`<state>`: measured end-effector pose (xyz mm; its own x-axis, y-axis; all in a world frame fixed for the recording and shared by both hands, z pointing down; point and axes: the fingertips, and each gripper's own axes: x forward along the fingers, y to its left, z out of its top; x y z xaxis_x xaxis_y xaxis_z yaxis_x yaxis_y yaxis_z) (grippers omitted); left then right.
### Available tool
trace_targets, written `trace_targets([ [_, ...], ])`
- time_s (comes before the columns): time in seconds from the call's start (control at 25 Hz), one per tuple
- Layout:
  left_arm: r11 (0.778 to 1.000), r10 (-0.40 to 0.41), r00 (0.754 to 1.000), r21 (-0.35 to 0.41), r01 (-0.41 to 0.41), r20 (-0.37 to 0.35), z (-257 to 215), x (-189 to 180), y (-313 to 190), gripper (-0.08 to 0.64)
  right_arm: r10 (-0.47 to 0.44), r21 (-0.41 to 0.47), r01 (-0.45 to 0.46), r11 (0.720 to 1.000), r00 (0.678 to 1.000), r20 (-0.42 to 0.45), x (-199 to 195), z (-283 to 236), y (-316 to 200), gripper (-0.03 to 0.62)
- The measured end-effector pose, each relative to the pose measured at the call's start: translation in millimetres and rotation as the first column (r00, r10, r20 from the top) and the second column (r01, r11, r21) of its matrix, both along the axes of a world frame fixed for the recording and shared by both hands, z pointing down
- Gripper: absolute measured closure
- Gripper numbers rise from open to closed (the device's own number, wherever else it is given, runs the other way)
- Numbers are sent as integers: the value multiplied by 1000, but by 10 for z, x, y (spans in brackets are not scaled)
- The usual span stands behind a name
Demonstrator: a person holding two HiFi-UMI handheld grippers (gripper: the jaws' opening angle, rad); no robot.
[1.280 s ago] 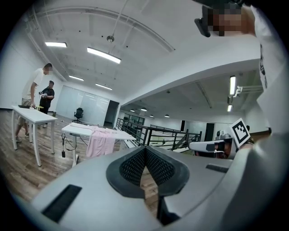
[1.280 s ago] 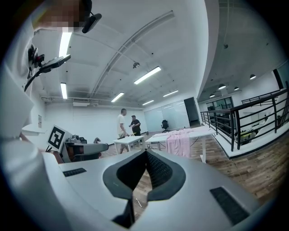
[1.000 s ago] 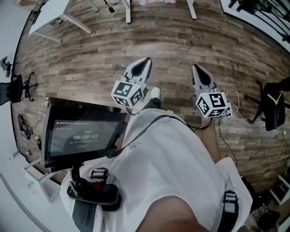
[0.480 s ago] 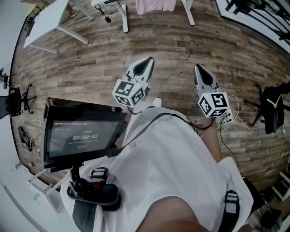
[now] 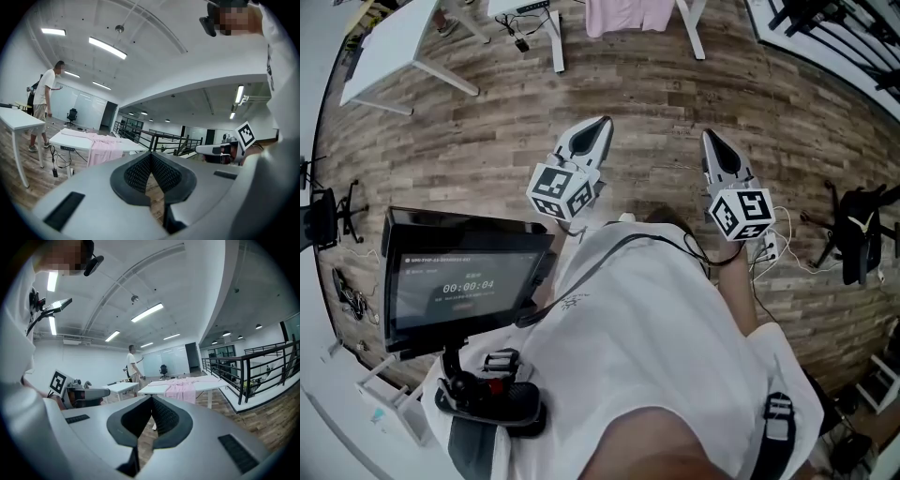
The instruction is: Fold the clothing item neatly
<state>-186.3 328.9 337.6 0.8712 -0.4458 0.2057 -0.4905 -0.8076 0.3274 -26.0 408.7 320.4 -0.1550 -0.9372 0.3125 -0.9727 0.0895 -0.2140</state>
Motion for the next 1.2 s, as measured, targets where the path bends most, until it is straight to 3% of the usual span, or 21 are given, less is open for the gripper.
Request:
trace_targets([
  [0.44,999,-36,999,-5,36,0,58,-17,-93,561,-5,0,5,1000,1000,15,84,93,-115,595],
  [1.2,991,-136,989,2,136,59,247,1024,-1283,561,-176,-6,176,984,984,33,998,409,-1522,595],
])
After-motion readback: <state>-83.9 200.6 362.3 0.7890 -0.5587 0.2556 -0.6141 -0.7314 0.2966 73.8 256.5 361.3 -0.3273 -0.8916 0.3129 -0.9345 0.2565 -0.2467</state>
